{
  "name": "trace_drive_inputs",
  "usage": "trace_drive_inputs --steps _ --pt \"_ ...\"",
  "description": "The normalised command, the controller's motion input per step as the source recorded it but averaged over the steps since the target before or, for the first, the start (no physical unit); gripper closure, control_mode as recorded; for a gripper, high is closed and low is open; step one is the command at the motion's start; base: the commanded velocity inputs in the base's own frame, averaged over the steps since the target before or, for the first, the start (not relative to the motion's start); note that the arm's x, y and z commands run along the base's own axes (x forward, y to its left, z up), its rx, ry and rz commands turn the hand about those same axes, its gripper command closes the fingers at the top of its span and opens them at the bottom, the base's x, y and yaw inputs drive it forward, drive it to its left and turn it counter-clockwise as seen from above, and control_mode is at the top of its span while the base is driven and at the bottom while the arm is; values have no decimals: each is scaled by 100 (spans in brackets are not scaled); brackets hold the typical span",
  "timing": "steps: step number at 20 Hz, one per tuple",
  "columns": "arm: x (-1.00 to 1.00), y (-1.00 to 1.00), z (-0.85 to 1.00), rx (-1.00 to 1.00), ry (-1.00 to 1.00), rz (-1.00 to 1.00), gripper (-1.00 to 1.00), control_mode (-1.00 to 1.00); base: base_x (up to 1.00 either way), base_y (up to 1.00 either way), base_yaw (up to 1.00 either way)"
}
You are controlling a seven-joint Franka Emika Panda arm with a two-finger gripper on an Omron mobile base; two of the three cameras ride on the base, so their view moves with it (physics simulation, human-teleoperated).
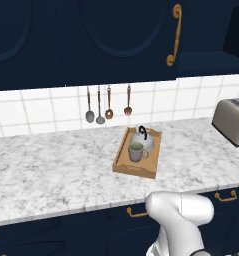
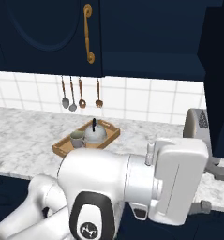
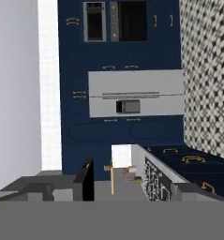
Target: Pick the kettle from the counter and place it on the tray. Then pick the mug from the cabinet and place it on the tray. Then close the cabinet doors.
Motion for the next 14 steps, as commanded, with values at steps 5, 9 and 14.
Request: trace_drive_inputs --steps 5,9,14 --pt "-3 -28 26 -1 0 0 -100 -100 0 0 0" --pt "15 -17 11 7 0 7 -100 -100 0 0 0" --pt "11 -18 6 22 0 32 -100 -100 0 0 0"
